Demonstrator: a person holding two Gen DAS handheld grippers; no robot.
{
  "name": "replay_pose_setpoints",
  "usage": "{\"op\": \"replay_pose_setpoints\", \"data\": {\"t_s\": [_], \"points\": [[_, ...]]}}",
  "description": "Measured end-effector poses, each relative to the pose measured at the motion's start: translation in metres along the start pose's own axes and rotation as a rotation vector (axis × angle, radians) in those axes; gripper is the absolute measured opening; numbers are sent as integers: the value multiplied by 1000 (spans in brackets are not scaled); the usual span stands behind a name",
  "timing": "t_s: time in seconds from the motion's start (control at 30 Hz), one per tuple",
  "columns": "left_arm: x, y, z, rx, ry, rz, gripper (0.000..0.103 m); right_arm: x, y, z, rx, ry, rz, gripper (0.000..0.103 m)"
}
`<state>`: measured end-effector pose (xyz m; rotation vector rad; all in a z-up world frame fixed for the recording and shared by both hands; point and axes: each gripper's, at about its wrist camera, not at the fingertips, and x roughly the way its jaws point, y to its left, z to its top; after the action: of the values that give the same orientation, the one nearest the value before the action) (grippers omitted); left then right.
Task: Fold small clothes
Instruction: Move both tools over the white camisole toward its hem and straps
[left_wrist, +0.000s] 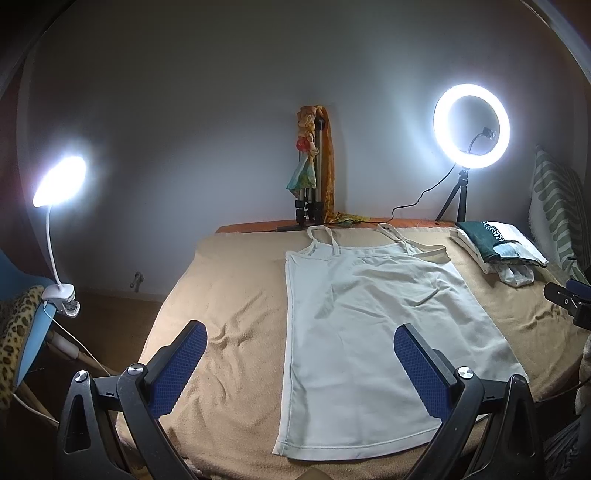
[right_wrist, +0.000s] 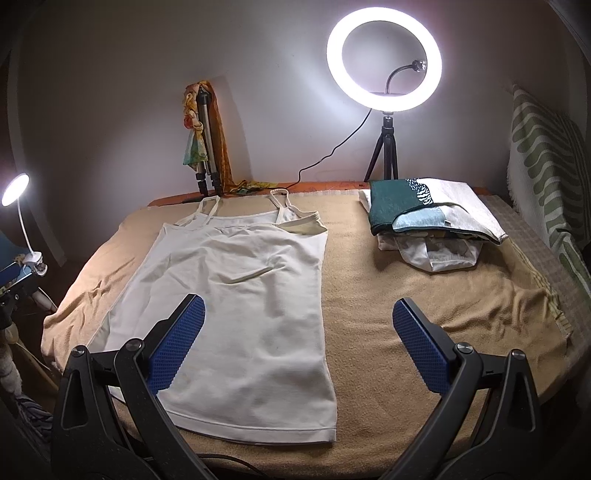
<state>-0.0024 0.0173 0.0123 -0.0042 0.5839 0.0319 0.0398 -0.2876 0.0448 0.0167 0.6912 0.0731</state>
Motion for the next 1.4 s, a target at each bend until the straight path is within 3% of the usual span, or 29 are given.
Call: {"op": "replay_pose_setpoints", "data": {"t_s": [1.4], "points": [[0,5,-2,-16,13,28,102,11,17,-2,8,24,31,103]]}}
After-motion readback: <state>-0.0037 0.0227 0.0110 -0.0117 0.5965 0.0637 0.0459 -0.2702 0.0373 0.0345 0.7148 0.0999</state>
